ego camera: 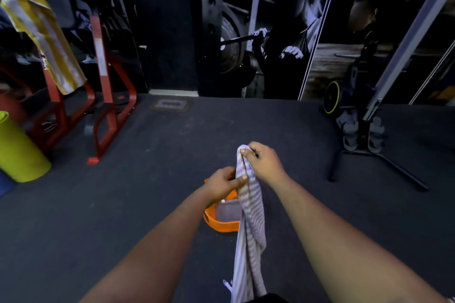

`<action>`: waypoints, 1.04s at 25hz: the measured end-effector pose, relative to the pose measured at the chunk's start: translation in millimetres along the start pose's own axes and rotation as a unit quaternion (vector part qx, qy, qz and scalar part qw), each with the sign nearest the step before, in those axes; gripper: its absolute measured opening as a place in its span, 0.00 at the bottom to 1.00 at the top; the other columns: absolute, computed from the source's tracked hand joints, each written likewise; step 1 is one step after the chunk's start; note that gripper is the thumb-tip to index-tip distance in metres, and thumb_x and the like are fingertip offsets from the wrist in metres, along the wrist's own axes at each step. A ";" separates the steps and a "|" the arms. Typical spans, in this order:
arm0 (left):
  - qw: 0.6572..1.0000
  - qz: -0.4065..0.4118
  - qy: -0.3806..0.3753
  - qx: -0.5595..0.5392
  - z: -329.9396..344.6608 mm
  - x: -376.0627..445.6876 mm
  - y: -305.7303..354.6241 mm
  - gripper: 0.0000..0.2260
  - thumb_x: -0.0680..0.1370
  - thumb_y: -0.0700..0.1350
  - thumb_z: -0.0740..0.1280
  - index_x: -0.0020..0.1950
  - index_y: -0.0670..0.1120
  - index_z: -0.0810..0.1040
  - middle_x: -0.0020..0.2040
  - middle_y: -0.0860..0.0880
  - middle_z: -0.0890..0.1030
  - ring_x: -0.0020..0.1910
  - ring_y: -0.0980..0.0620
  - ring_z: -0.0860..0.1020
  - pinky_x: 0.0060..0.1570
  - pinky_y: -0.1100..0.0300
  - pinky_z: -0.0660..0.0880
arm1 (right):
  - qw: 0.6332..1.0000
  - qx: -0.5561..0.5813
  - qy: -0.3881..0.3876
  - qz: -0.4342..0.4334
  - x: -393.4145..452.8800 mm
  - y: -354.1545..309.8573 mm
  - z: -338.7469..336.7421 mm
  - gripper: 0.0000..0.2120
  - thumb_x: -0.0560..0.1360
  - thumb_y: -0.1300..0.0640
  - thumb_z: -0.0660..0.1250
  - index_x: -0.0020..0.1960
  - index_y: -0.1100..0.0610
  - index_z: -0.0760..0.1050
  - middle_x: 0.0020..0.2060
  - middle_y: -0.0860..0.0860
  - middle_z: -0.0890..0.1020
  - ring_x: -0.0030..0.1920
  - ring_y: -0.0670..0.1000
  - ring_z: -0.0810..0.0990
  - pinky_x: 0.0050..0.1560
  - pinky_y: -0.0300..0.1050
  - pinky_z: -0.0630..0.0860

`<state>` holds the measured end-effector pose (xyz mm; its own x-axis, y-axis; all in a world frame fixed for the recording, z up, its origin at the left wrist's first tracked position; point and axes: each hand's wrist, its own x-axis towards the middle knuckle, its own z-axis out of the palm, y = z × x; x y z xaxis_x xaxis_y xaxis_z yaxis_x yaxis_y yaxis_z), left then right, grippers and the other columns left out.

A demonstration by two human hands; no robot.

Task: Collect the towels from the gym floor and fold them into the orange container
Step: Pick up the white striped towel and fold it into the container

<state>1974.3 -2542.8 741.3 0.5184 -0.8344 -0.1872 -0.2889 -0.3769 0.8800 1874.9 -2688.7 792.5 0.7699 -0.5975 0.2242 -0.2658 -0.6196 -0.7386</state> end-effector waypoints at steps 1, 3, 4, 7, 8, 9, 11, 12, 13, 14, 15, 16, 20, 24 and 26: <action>0.998 0.019 0.002 -0.054 -7.6 7.1 10.0 0.19 0.77 0.56 0.71 0.56 0.41 0.81 0.52 0.40 0.85 0.50 0.47 0.83 0.52 0.47 0.80 | 1.000 -0.001 0.006 0.000 12.3 -4.4 -1.6 0.17 0.77 0.45 0.65 0.36 0.55 0.69 0.28 0.49 0.73 0.32 0.49 0.71 0.35 0.53 0.70; 0.985 0.034 0.041 -0.166 -22.7 23.5 24.3 0.09 0.81 0.45 0.68 0.49 0.39 0.80 0.43 0.42 0.84 0.41 0.50 0.80 0.40 0.56 0.78 | 1.000 -0.001 0.026 0.007 31.5 -7.7 -7.7 0.20 0.77 0.46 0.67 0.36 0.58 0.66 0.27 0.48 0.70 0.31 0.48 0.68 0.33 0.52 0.68; 0.972 0.021 0.065 -0.223 -30.7 30.4 29.1 0.07 0.82 0.42 0.66 0.45 0.42 0.78 0.38 0.45 0.82 0.37 0.51 0.78 0.34 0.60 0.75 | 0.999 0.000 0.037 0.009 37.7 -6.7 -12.6 0.21 0.77 0.47 0.68 0.35 0.58 0.64 0.27 0.47 0.68 0.30 0.48 0.66 0.32 0.50 0.65; 0.952 0.010 0.106 -0.286 -47.9 45.6 30.5 0.08 0.83 0.42 0.65 0.43 0.46 0.75 0.33 0.50 0.77 0.29 0.54 0.74 0.27 0.64 0.70 | 0.999 0.016 0.035 0.006 47.1 9.4 -27.5 0.25 0.77 0.46 0.70 0.34 0.59 0.62 0.27 0.47 0.65 0.30 0.46 0.63 0.32 0.47 0.61; 0.967 0.021 0.103 -0.232 -53.0 51.0 28.1 0.07 0.82 0.46 0.68 0.45 0.45 0.77 0.35 0.50 0.78 0.31 0.56 0.75 0.29 0.64 0.71 | 0.999 0.027 0.028 0.009 50.1 13.1 -31.8 0.25 0.77 0.46 0.70 0.34 0.59 0.63 0.27 0.47 0.65 0.30 0.46 0.63 0.32 0.47 0.61; 0.987 0.033 0.084 -0.133 -58.0 56.5 25.1 0.10 0.80 0.50 0.71 0.46 0.45 0.78 0.37 0.51 0.79 0.33 0.57 0.75 0.31 0.63 0.71 | 0.999 0.049 0.020 0.010 52.8 15.5 -35.4 0.25 0.78 0.46 0.70 0.34 0.60 0.64 0.28 0.47 0.66 0.30 0.46 0.64 0.33 0.47 0.61; 0.996 0.036 0.036 0.077 -68.1 63.1 27.3 0.13 0.76 0.55 0.75 0.42 0.48 0.78 0.36 0.52 0.77 0.33 0.58 0.72 0.32 0.62 0.68 | 0.992 0.125 0.007 0.031 55.4 17.6 -39.4 0.22 0.80 0.49 0.69 0.35 0.61 0.66 0.30 0.49 0.69 0.32 0.46 0.66 0.33 0.45 0.64; 0.996 0.033 0.027 0.078 -73.8 66.6 31.0 0.13 0.77 0.54 0.75 0.39 0.48 0.77 0.34 0.52 0.75 0.33 0.57 0.71 0.32 0.61 0.66 | 0.984 0.170 0.009 0.044 54.8 20.6 -38.5 0.20 0.81 0.51 0.68 0.36 0.61 0.67 0.30 0.49 0.69 0.31 0.46 0.67 0.33 0.44 0.65; 0.998 0.039 0.034 0.019 -80.1 68.0 36.5 0.12 0.78 0.51 0.74 0.39 0.47 0.77 0.34 0.50 0.75 0.33 0.56 0.71 0.32 0.60 0.66 | 0.975 0.212 0.017 0.063 53.8 24.9 -36.1 0.18 0.82 0.53 0.67 0.37 0.59 0.68 0.31 0.48 0.70 0.31 0.45 0.68 0.33 0.44 0.66; 0.996 0.052 0.051 -0.050 -84.6 67.3 45.6 0.10 0.79 0.48 0.73 0.41 0.46 0.78 0.35 0.50 0.76 0.34 0.56 0.73 0.34 0.60 0.68 | 0.966 0.245 0.019 0.078 51.7 26.0 -34.3 0.14 0.82 0.54 0.66 0.39 0.58 0.71 0.32 0.48 0.72 0.31 0.45 0.70 0.33 0.44 0.68; 0.989 0.069 0.068 -0.108 -87.2 66.6 55.9 0.07 0.80 0.45 0.72 0.44 0.45 0.80 0.37 0.50 0.79 0.36 0.56 0.75 0.36 0.59 0.71 | 0.960 0.267 0.000 0.087 50.8 26.1 -33.1 0.10 0.82 0.54 0.66 0.43 0.56 0.75 0.35 0.46 0.77 0.34 0.46 0.74 0.35 0.45 0.72; 0.985 0.089 0.074 -0.125 -88.2 67.9 65.0 0.03 0.80 0.43 0.71 0.47 0.45 0.81 0.40 0.50 0.81 0.38 0.56 0.77 0.40 0.59 0.74 | 0.957 0.273 -0.039 0.087 50.6 22.7 -33.0 0.06 0.82 0.52 0.66 0.49 0.53 0.78 0.41 0.44 0.81 0.40 0.45 0.79 0.40 0.45 0.75; 0.984 0.158 0.070 0.030 -76.6 75.1 84.2 0.02 0.79 0.39 0.71 0.50 0.42 0.82 0.43 0.51 0.81 0.41 0.58 0.77 0.44 0.61 0.74 | 0.976 0.155 -0.152 0.030 64.0 -8.6 -38.0 0.10 0.80 0.48 0.69 0.44 0.53 0.81 0.36 0.39 0.83 0.39 0.35 0.79 0.40 0.34 0.74; 0.983 0.078 0.091 0.137 -68.4 66.8 45.4 0.08 0.78 0.52 0.73 0.42 0.51 0.77 0.40 0.54 0.80 0.41 0.54 0.78 0.43 0.56 0.74 | 0.990 0.123 -0.064 -0.035 77.7 -11.6 -49.3 0.14 0.82 0.54 0.66 0.44 0.63 0.78 0.35 0.49 0.76 0.36 0.44 0.72 0.38 0.43 0.68; 0.982 0.026 0.076 0.173 -68.6 63.9 17.4 0.09 0.80 0.53 0.69 0.42 0.53 0.77 0.42 0.54 0.81 0.44 0.52 0.79 0.46 0.55 0.74 | 0.988 0.153 -0.029 -0.022 77.8 -8.7 -56.8 0.13 0.83 0.55 0.63 0.45 0.63 0.76 0.36 0.50 0.75 0.36 0.45 0.71 0.38 0.43 0.67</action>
<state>2057.6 -2575.1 774.6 0.6018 -0.7966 -0.0561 -0.5611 -0.4717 0.6802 1904.2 -2758.7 852.5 0.8112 -0.5379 0.2293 -0.0511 -0.4559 -0.8886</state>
